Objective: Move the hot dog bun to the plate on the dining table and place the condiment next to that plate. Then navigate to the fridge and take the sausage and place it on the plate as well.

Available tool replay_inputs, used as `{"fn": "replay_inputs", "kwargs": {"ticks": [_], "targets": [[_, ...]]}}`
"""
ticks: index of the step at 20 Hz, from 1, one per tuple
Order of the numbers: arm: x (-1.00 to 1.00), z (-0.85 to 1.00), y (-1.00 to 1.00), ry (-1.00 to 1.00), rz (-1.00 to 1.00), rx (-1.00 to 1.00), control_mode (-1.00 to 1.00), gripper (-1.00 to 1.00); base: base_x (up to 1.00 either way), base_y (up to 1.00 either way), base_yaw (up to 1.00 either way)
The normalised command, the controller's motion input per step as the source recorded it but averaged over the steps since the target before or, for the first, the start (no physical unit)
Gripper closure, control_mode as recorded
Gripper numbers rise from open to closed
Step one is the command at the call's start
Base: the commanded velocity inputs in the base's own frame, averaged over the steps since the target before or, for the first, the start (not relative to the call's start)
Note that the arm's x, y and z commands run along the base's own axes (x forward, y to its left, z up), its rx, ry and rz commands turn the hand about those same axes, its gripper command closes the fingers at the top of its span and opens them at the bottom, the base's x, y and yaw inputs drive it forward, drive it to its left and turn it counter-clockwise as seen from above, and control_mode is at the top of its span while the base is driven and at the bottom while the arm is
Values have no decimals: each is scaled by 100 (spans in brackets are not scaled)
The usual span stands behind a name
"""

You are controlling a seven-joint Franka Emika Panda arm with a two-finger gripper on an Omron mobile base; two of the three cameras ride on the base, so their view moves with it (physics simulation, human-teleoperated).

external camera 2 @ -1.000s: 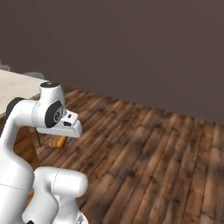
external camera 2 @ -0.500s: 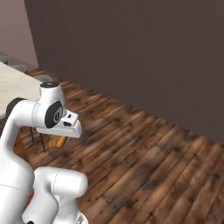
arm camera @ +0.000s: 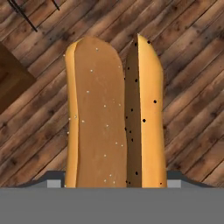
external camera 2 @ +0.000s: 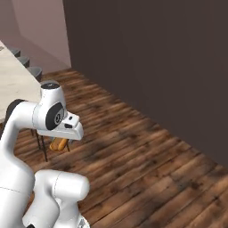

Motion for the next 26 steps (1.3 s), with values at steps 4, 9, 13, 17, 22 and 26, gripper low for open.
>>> {"fn": "replay_inputs", "kwargs": {"ticks": [4,9,13,17,22,26], "targets": [[0,0,0,0,0,0,100,100,91,-71,42],[0,0,0,0,0,0,100,100,90,-75,41],[0,0,0,0,0,0,100,100,90,-74,41],[0,0,0,0,0,0,100,100,93,-72,41],[0,0,0,0,0,0,100,100,99,-69,40],[0,0,0,0,0,0,100,100,100,-64,38]]}}
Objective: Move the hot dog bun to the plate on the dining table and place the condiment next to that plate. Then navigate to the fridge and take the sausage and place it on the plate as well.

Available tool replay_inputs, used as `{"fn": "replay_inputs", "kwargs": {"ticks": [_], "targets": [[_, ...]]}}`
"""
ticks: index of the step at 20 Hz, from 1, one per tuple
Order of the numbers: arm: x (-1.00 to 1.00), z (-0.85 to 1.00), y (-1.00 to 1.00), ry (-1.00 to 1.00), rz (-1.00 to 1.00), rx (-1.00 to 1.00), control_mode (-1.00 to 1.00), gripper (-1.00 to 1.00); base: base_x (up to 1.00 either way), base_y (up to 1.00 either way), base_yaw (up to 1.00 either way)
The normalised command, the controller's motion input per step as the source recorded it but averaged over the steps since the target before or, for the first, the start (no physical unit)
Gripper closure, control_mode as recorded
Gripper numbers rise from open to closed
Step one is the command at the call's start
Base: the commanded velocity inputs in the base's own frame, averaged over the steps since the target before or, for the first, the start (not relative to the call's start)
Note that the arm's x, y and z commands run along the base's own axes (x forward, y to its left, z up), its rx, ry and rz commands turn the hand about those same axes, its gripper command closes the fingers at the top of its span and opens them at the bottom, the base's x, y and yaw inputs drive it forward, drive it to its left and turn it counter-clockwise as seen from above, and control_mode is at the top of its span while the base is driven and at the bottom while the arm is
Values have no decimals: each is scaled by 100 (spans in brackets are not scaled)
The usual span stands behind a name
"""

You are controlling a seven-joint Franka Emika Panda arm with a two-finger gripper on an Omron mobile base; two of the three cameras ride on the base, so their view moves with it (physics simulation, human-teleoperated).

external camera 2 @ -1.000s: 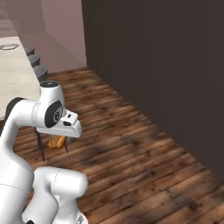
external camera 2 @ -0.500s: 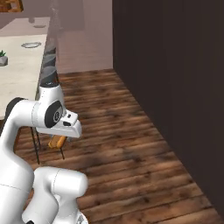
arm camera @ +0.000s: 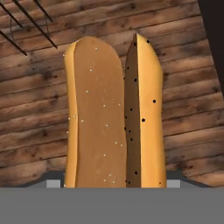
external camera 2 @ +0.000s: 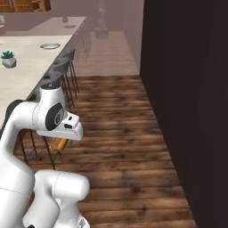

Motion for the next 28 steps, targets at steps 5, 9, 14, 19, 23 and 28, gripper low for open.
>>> {"fn": "replay_inputs", "kwargs": {"ticks": [5,9,14,19,23,28], "targets": [[0,0,0,0,0,0,100,100,100,-66,35],[0,0,0,0,0,0,100,100,100,-65,33],[0,0,0,0,0,0,100,100,100,-60,33],[0,0,0,0,0,0,100,100,100,-57,33],[0,0,0,0,0,0,100,100,100,-59,33],[0,0,0,0,0,0,100,100,100,-59,33]]}}
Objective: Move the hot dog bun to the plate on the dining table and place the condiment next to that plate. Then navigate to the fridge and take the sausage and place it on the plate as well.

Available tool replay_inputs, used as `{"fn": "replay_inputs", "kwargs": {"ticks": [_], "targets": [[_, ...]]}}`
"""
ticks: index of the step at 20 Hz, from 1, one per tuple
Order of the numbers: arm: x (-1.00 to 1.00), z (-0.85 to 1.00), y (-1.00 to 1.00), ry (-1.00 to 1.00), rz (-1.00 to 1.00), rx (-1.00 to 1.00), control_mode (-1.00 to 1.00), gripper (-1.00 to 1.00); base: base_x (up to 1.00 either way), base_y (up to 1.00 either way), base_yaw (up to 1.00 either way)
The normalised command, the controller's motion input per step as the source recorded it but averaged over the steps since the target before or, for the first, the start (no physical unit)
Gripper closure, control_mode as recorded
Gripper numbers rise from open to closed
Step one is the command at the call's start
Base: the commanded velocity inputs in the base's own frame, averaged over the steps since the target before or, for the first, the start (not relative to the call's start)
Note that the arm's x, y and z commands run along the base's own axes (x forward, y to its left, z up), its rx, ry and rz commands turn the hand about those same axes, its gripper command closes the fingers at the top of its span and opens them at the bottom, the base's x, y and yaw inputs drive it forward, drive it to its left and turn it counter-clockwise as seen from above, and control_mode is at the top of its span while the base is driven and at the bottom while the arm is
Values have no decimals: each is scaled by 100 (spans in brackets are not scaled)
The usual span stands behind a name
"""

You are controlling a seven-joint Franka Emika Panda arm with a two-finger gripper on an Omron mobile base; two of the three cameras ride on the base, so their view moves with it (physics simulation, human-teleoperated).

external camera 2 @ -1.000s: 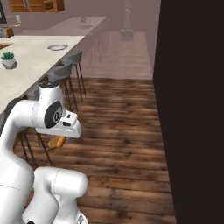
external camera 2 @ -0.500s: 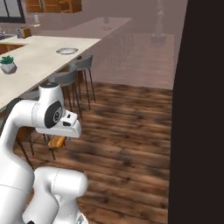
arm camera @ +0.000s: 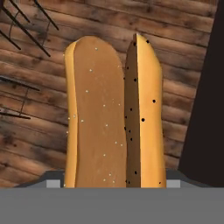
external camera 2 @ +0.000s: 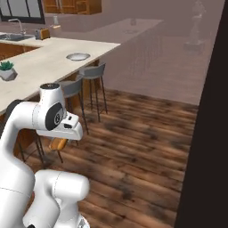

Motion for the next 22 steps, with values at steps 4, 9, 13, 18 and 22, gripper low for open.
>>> {"fn": "replay_inputs", "kwargs": {"ticks": [4,9,13,18,22], "targets": [[0,0,0,0,0,0,100,100,100,-58,31],[0,0,0,0,0,0,100,100,100,-58,31],[0,0,0,0,0,0,100,100,100,-53,30],[0,0,0,0,0,0,100,100,100,-53,30],[0,0,0,0,0,0,100,100,100,-52,31]]}}
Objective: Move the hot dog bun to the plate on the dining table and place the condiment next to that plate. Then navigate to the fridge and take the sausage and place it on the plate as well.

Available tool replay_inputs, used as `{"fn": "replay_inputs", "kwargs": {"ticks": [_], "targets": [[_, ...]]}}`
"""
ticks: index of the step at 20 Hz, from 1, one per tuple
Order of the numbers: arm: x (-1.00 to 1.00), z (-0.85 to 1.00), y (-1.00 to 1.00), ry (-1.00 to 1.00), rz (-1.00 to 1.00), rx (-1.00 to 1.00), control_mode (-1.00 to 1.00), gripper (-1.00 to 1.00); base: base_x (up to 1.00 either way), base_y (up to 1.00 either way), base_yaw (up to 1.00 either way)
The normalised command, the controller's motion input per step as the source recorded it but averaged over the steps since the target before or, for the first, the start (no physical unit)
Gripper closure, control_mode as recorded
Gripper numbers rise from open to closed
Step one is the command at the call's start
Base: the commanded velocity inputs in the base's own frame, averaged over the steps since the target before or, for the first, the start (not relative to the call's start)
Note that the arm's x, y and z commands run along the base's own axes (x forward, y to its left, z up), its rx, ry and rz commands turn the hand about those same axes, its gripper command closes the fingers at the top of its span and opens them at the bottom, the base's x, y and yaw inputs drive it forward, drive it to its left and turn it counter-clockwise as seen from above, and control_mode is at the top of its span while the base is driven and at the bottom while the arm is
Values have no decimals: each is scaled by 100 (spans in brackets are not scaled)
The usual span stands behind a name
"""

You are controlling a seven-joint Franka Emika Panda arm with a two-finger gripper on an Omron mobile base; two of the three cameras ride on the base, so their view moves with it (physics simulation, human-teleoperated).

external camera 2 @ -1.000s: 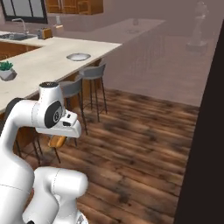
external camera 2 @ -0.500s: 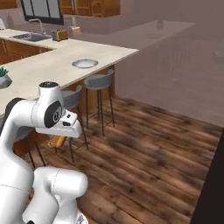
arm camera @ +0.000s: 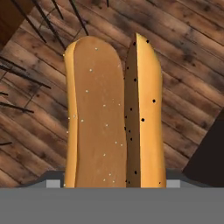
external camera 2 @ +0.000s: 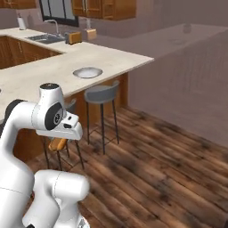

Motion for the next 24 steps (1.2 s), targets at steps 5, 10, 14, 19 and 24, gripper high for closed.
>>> {"fn": "replay_inputs", "kwargs": {"ticks": [5,10,14,19,24], "targets": [[0,0,0,0,0,0,100,100,100,-51,34],[0,0,0,0,0,0,100,100,100,-56,39],[0,0,0,0,0,0,100,100,98,-56,43],[0,0,0,0,0,0,100,100,91,-57,46],[0,0,0,0,0,0,100,100,85,-51,48]]}}
